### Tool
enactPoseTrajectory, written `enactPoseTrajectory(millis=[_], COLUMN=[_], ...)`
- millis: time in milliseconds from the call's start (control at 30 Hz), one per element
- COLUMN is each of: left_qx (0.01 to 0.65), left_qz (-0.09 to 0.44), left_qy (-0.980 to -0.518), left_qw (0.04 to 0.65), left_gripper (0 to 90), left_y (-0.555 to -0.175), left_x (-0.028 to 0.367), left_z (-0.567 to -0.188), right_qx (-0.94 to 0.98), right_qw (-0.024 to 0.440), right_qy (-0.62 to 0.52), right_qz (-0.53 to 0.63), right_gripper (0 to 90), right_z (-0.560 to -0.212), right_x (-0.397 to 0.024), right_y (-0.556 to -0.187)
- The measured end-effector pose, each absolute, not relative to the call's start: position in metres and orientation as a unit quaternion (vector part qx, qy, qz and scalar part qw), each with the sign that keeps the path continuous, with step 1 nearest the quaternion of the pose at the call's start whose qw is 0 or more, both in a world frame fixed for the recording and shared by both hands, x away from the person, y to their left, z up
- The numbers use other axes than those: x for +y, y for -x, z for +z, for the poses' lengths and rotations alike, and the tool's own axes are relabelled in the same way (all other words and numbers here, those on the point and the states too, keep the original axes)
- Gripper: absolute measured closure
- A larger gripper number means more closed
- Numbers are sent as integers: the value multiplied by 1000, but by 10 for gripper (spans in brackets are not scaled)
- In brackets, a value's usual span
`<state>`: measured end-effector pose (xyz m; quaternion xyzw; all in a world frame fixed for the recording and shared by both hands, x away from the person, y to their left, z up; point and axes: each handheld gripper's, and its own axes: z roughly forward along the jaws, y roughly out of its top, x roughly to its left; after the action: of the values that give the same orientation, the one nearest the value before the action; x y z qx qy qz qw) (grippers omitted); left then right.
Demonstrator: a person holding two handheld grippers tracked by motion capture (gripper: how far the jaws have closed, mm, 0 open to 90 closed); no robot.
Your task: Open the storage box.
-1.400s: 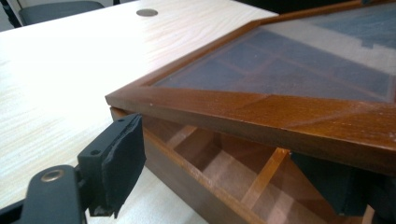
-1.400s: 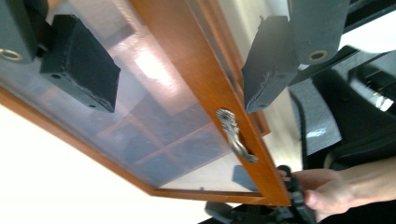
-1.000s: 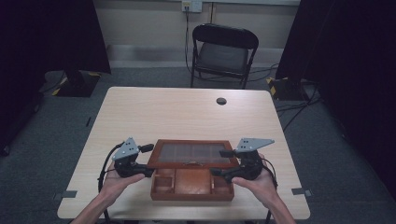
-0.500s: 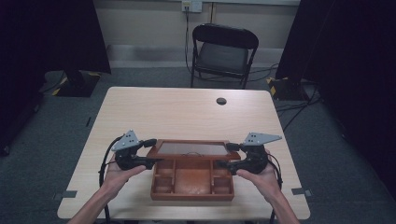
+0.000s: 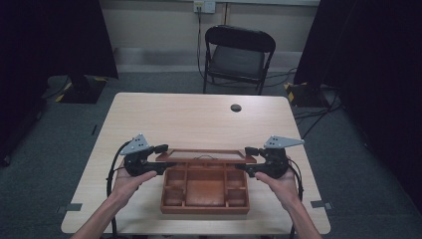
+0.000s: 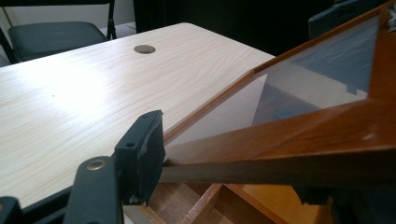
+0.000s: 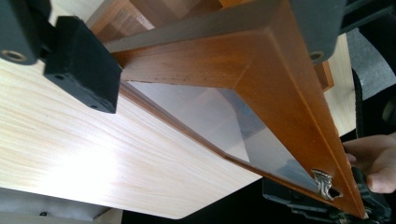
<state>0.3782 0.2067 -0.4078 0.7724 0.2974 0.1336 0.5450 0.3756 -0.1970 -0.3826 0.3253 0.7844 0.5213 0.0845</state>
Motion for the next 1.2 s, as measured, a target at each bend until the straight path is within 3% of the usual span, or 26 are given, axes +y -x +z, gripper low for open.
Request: enactPoseTrajectory(millis=[533, 1067, 1200], left_qx=[319, 323, 324], left_qz=[128, 127, 127], left_qy=[-758, -766, -766], left_qw=[554, 541, 540], left_gripper=[408, 378, 408], left_y=[-391, -405, -408], left_x=[211, 207, 205], left_z=[-412, -410, -412], right_qx=[772, 767, 764], right_qw=[87, 82, 79], right_qy=[-335, -344, -349], right_qz=[533, 535, 537], right_gripper=[340, 349, 354], right_z=[-381, -387, -389], right_x=[-196, -194, -195], right_y=[-390, -405, -409])
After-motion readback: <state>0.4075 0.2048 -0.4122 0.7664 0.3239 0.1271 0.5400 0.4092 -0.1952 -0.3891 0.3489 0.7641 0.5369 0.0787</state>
